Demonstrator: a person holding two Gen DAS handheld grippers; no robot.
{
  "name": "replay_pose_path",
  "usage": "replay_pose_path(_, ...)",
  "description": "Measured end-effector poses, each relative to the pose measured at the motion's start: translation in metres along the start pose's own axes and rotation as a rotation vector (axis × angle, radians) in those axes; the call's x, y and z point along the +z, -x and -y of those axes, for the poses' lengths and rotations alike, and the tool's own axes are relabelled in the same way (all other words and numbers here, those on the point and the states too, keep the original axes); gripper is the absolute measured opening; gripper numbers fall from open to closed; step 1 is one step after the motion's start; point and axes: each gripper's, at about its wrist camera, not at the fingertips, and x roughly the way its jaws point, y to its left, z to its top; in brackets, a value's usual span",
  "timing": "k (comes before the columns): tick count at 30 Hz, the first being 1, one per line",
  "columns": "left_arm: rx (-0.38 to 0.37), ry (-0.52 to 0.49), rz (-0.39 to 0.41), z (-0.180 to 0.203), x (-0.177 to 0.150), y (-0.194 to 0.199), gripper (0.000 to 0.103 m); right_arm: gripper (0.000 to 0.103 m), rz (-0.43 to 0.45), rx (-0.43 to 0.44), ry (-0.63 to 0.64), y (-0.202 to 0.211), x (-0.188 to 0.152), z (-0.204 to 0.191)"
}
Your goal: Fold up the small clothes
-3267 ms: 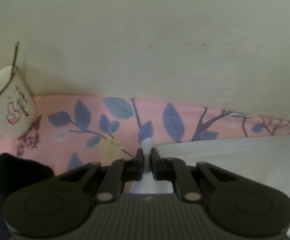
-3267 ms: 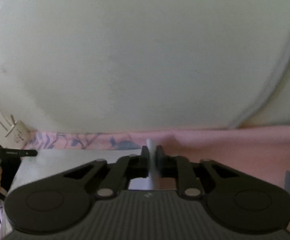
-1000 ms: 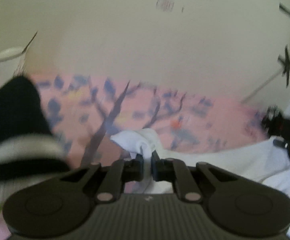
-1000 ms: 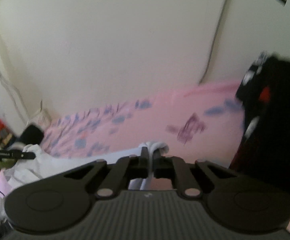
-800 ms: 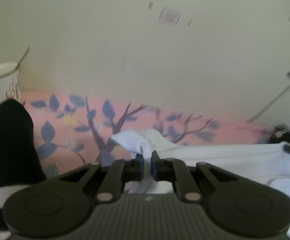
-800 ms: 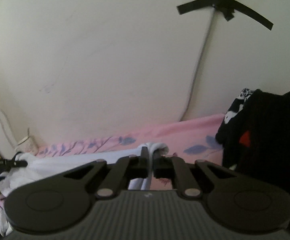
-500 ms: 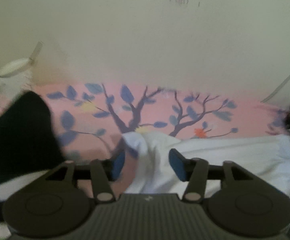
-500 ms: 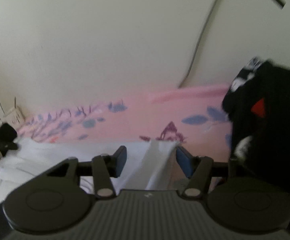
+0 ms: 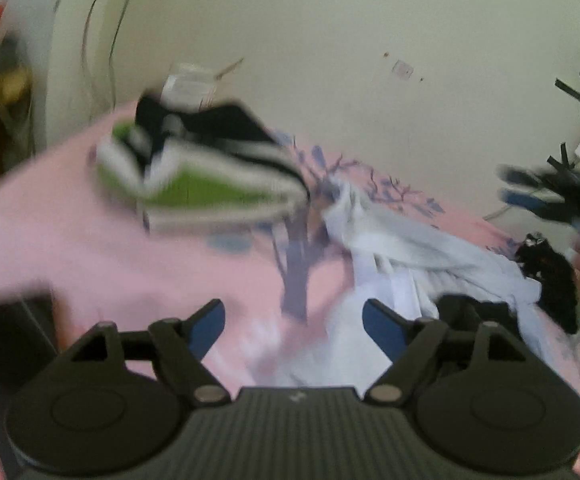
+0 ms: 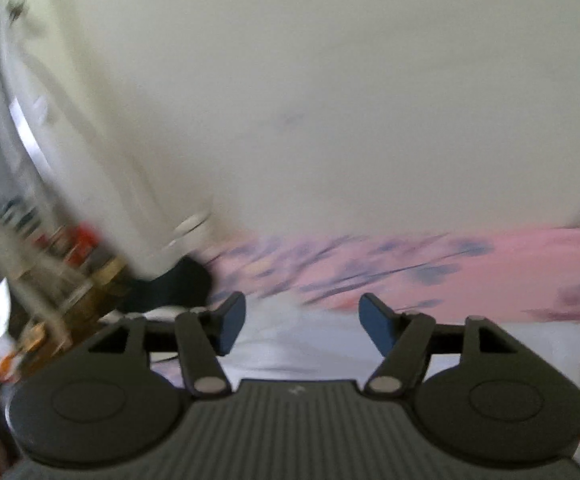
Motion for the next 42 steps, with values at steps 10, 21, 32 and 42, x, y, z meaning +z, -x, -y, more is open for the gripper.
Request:
replay_pose_path(10, -0.112, 0.223, -0.002, -0.010, -0.053, -0.007, 0.102, 0.068, -0.287, -0.175, 0.082, -0.194, -0.014, -0.049)
replay_pose_path(21, -0.205, 0.050, 0.131, 0.035, -0.053, 0.009, 0.010, 0.006, -0.107, -0.109, 0.032, -0.128, 0.004, -0.004)
replay_pose_path(32, -0.449, -0.333, -0.034, 0.154, -0.071, -0.024, 0.018, 0.015, -0.016, -0.191, -0.206, -0.004, -0.035, 0.119)
replay_pose_path(42, -0.553, -0.347, -0.025, 0.151, -0.048, -0.012, 0.053, 0.057, 0.106, -0.110, -0.241, 0.070, -0.047, 0.139)
